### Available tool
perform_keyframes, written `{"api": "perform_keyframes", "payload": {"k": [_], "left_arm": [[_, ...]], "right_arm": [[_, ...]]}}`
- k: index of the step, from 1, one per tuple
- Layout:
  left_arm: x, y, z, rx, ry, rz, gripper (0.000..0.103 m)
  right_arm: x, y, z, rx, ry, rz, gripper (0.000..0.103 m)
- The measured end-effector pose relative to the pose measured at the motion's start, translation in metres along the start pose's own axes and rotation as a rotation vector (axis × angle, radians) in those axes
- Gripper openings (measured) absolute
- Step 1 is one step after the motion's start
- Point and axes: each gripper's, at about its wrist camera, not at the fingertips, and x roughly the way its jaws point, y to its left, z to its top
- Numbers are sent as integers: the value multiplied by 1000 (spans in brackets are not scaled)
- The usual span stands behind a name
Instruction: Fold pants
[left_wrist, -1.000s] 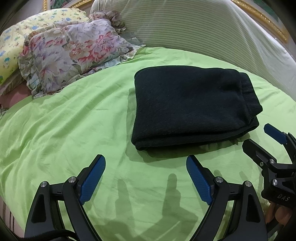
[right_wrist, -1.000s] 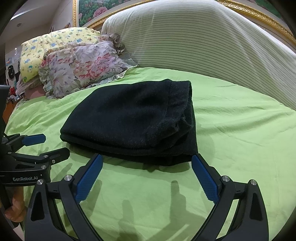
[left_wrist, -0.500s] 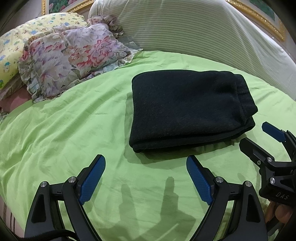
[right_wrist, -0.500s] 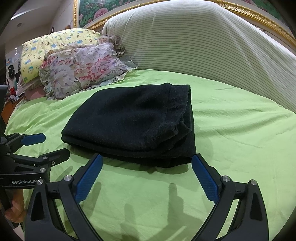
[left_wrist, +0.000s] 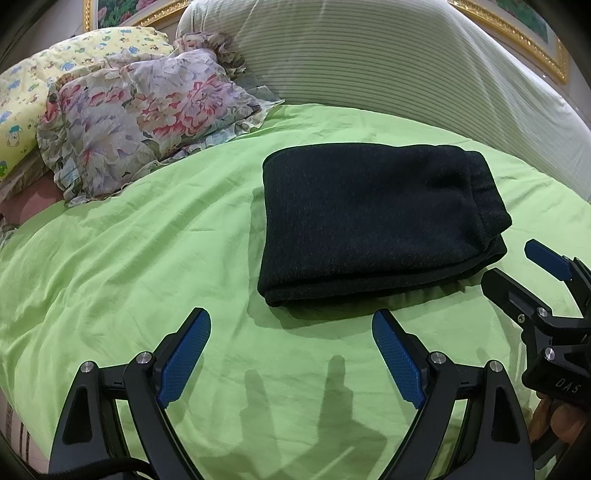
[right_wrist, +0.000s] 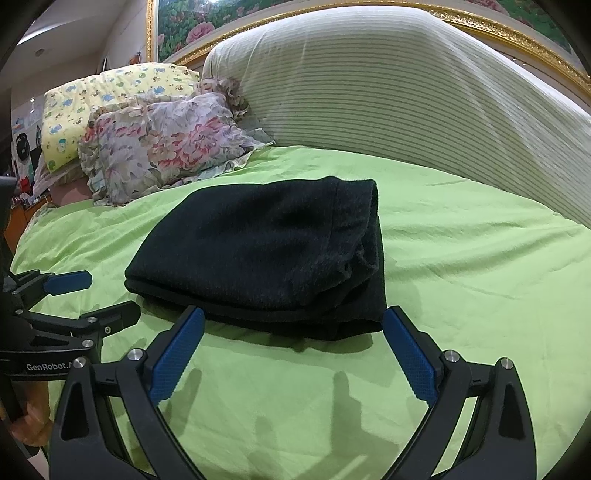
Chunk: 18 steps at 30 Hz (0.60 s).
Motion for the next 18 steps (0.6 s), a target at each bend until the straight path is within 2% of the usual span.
{"api": "perform_keyframes", "payload": {"k": [18], "left_arm": [[-15,-5,11,0,-41,-10,90]], "right_arm": [[-8,-14,12,21,-34,-7,98]]}}
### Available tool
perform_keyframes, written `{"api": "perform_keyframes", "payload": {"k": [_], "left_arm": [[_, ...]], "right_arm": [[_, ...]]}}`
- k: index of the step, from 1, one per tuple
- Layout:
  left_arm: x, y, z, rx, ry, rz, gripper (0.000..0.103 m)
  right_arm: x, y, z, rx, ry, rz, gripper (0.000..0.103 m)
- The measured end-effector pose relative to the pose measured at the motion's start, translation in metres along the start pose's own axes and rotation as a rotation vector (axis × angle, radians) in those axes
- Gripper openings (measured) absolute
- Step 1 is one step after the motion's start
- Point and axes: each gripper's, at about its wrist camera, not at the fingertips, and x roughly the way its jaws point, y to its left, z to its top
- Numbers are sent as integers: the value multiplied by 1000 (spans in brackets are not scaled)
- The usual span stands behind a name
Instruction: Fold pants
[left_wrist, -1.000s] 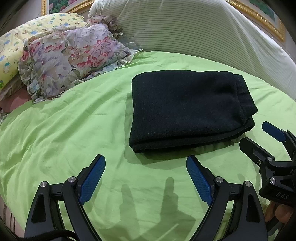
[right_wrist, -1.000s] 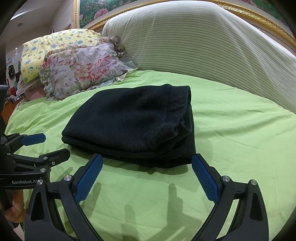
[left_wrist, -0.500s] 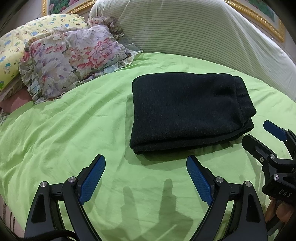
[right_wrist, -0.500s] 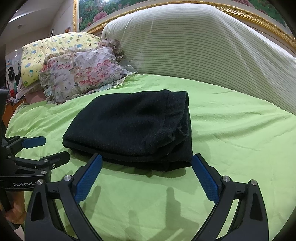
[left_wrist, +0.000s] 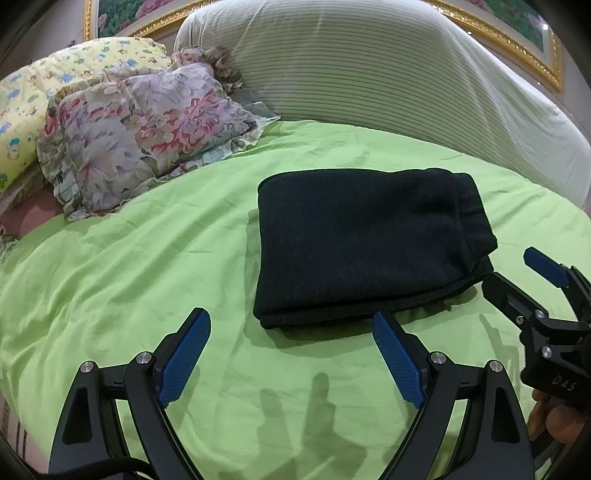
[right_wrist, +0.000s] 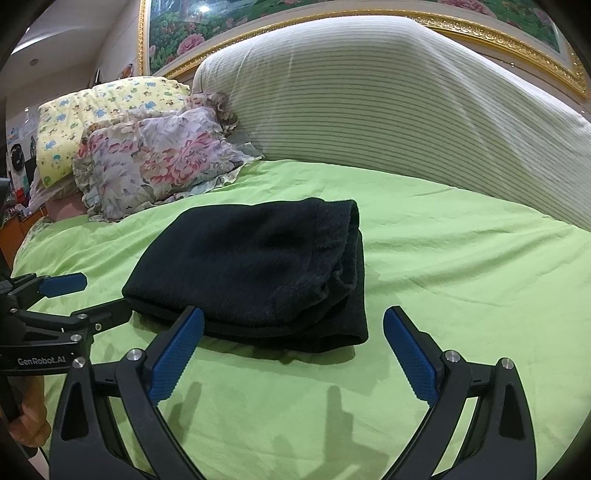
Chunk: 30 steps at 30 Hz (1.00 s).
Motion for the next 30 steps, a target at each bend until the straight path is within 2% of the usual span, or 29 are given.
{"api": "perform_keyframes", "payload": {"k": [4,15,30], "left_arm": [[-1,-1,1,13,-15,26,90],[1,1,3,12,-16,35,90],[1,2,10,10,-25,23,90]], "right_arm": [[0,1,1,-5,2,5,98],[0,2,1,-4,3,-1,98],[1,-3,7,4,-2,7,99]]}}
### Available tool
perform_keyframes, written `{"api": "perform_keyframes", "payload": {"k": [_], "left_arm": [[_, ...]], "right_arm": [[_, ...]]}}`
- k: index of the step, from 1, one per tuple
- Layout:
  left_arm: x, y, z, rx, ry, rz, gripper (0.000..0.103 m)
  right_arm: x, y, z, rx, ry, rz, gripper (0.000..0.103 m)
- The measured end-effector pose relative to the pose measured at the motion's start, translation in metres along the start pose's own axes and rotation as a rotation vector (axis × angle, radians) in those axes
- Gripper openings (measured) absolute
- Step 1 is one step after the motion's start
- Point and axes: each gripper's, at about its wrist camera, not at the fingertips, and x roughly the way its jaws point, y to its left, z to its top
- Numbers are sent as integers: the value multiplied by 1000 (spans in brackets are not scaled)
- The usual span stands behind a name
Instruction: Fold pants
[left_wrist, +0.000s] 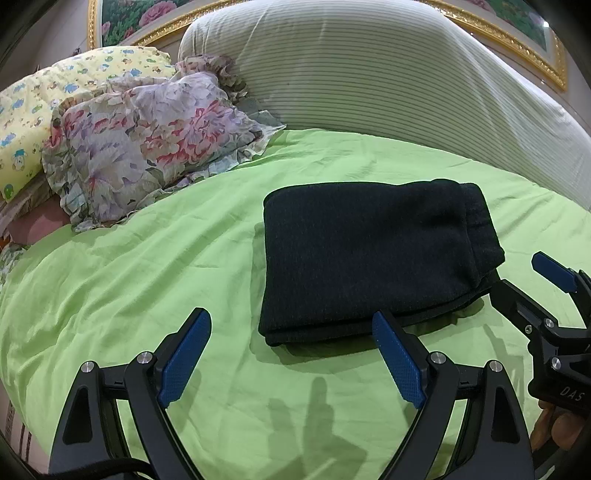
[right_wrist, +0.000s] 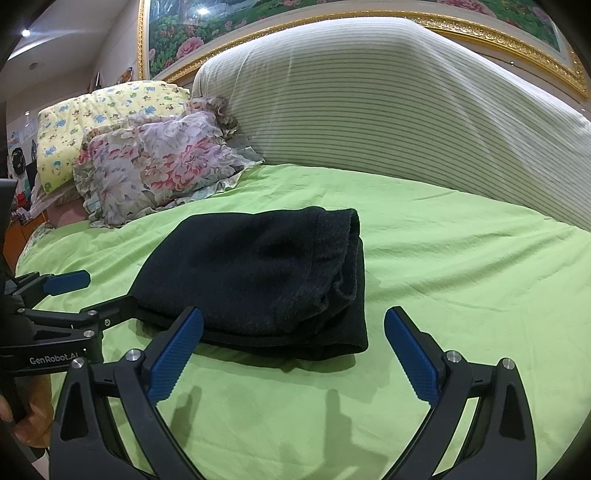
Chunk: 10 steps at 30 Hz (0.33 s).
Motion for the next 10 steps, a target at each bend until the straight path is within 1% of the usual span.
{"api": "perform_keyframes", "payload": {"k": [10], "left_arm": [[-1,-2,1,1,0,-10,90]], "right_arm": [[-1,2,0,1,2,-1,99]]}}
